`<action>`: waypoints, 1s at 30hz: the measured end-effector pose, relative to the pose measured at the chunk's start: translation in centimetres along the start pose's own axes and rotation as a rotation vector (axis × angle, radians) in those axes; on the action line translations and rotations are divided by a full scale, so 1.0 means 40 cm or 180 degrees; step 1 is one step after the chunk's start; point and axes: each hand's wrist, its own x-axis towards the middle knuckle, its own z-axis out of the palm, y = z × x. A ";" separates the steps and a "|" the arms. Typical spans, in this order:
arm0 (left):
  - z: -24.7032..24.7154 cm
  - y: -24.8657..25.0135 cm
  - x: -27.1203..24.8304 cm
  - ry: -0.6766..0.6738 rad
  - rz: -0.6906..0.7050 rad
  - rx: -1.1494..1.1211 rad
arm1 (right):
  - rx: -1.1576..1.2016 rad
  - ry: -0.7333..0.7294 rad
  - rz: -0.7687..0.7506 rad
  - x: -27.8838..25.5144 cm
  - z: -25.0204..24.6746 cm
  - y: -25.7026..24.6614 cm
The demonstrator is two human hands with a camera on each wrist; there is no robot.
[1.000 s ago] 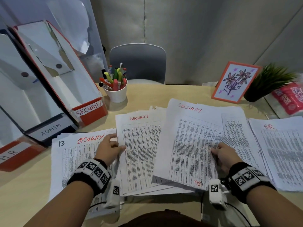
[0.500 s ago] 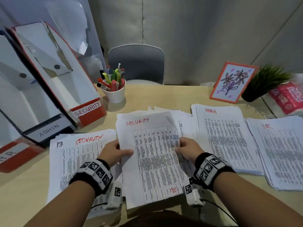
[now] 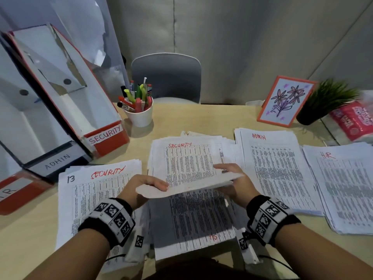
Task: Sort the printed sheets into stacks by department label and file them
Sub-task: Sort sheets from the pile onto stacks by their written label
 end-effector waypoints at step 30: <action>-0.006 -0.016 0.089 0.1072 -0.0768 0.0657 | 0.0924 -0.0282 0.0426 -0.029 0.013 0.042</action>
